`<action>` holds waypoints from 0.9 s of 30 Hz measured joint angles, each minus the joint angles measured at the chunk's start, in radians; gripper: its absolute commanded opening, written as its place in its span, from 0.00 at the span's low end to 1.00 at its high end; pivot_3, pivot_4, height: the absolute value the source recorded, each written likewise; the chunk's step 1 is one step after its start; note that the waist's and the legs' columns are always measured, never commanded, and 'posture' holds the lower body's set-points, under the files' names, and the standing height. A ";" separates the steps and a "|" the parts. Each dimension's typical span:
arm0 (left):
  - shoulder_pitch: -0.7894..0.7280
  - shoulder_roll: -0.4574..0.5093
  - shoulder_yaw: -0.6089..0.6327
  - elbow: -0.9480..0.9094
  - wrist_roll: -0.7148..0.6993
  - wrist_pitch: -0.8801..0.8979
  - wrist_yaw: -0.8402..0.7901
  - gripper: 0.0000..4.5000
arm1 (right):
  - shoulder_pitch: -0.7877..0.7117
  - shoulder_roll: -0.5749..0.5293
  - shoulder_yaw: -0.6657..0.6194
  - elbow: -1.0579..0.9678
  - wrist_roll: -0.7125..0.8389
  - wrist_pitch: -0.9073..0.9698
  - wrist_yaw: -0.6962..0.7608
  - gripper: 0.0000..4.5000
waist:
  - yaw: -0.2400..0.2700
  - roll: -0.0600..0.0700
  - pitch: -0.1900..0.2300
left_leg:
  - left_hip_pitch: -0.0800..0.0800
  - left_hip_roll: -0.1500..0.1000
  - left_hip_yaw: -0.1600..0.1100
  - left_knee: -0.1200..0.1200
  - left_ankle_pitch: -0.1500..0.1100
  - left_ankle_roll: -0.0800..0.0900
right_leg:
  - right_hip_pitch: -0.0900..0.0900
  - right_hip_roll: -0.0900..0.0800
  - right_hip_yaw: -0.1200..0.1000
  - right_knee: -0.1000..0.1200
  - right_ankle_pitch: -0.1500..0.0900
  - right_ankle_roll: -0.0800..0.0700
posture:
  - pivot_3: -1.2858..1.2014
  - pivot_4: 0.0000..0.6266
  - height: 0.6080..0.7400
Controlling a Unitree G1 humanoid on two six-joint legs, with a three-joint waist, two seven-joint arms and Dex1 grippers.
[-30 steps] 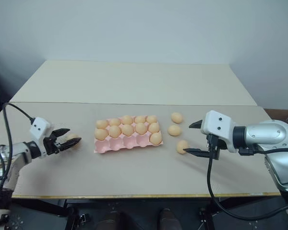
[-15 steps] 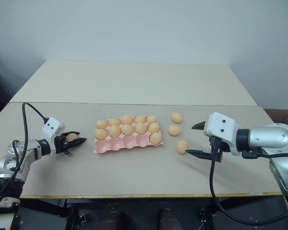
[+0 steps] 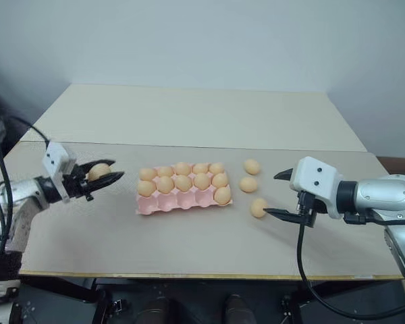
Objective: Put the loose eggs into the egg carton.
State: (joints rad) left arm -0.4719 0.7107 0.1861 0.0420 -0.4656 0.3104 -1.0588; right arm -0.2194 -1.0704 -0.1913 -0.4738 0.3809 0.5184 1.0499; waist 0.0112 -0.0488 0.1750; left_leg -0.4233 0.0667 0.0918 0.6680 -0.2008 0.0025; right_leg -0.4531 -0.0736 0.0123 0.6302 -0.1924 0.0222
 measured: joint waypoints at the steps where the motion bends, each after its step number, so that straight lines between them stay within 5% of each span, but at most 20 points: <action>1: -0.034 -0.031 -0.027 -0.006 -0.011 0.003 -0.016 0.44 | 0.003 0.001 -0.002 -0.006 0.000 0.007 -0.010 1.00 | 0.002 0.000 0.000 | 0.000 0.000 0.000 0.000 0.000 0.000 | 0.000 0.000 0.000 0.000 0.000 0.000 | 0.52 0.24 1.00; 6: -0.238 -0.218 -0.234 0.110 0.031 -0.016 -0.090 0.44 | 0.025 0.021 -0.017 -0.056 0.007 0.025 -0.059 1.00 | 0.009 0.000 0.000 | -0.001 -0.001 -0.003 0.004 -0.001 0.001 | 0.004 0.001 0.000 -0.001 0.001 0.001 | 0.52 0.24 1.00; 11: -0.348 -0.326 -0.313 0.392 0.116 -0.130 -0.148 0.44 | 0.096 0.026 -0.051 -0.108 0.017 0.069 -0.098 1.00 | -0.006 0.000 0.000 | -0.001 -0.001 -0.005 0.005 -0.001 0.002 | 0.005 0.003 0.000 -0.001 0.001 0.002 | 0.52 0.24 1.00; 25: -0.422 -0.429 -0.377 0.600 0.215 -0.269 -0.299 0.44 | 0.178 0.036 -0.135 -0.193 0.036 0.127 -0.157 1.00 | -0.004 0.000 0.000 | -0.001 -0.001 -0.007 0.008 -0.002 0.004 | 0.008 0.002 -0.001 -0.002 -0.001 0.005 | 0.52 0.24 1.00; 27: -0.422 -0.446 -0.377 0.610 0.223 -0.269 -0.306 0.59 | 0.173 0.036 -0.133 -0.188 0.033 0.127 -0.160 1.00 | -0.002 0.000 0.000 | -0.001 -0.001 -0.007 0.008 -0.002 0.004 | 0.008 0.002 -0.001 -0.002 -0.001 0.005 | 0.52 0.24 1.00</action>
State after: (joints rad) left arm -0.8938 0.2645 -0.1910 0.6516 -0.2431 0.0414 -1.3649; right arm -0.0461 -1.0347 -0.3240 -0.6622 0.4144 0.6455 0.8894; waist 0.0091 -0.0492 0.1749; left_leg -0.4242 0.0656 0.0847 0.6763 -0.2032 0.0065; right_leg -0.4455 -0.0715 0.0111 0.6279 -0.1938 0.0270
